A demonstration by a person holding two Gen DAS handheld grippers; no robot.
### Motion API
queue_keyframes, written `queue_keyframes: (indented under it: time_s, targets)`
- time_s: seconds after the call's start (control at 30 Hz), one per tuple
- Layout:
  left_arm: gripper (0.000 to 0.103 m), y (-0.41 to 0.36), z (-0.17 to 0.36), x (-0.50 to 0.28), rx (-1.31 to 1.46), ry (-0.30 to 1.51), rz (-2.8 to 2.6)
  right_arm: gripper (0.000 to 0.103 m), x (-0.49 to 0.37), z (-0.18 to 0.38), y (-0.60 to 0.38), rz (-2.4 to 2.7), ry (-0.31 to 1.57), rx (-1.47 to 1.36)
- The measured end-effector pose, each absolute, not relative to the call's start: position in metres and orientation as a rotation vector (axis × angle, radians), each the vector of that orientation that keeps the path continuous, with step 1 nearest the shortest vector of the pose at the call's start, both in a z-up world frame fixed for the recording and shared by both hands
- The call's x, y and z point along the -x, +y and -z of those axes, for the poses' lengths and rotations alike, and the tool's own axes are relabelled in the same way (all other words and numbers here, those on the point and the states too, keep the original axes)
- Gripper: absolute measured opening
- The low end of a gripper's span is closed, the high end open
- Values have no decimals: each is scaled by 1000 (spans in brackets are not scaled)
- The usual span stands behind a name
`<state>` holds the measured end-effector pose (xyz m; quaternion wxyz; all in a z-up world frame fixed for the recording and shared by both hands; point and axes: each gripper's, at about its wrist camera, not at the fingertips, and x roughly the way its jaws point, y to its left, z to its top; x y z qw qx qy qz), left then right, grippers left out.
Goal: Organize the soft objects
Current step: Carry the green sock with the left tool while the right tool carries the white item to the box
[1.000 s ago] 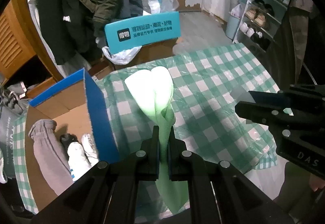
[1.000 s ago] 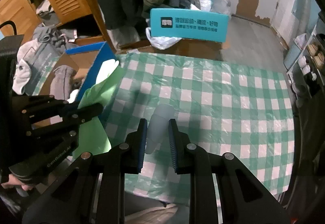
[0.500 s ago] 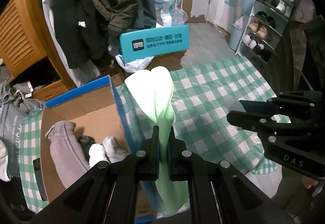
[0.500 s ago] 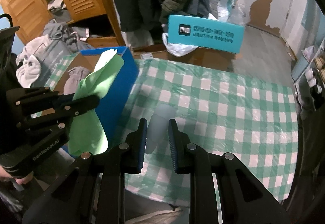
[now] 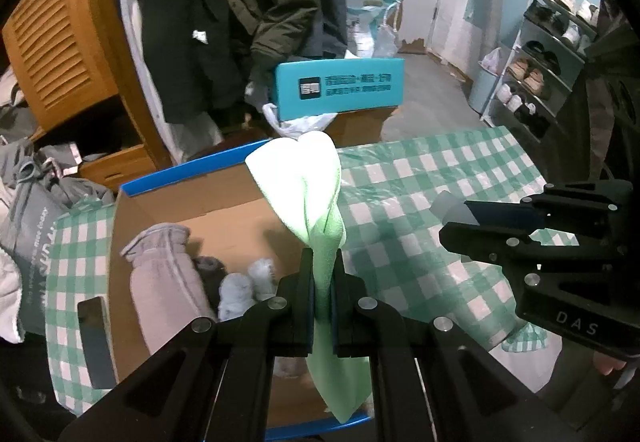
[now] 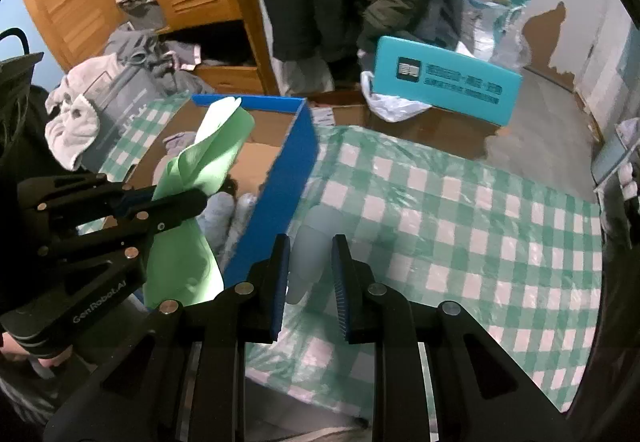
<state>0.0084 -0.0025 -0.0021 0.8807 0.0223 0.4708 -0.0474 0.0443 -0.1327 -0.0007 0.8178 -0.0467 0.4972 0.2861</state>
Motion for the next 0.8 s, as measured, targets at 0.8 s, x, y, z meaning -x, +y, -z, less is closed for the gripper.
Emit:
queue_keyframes:
  time_s: [0.8]
  targets:
    - [6,78,24,-8,4,1020,-48,20,-56,16,-34,-702,1107,175]
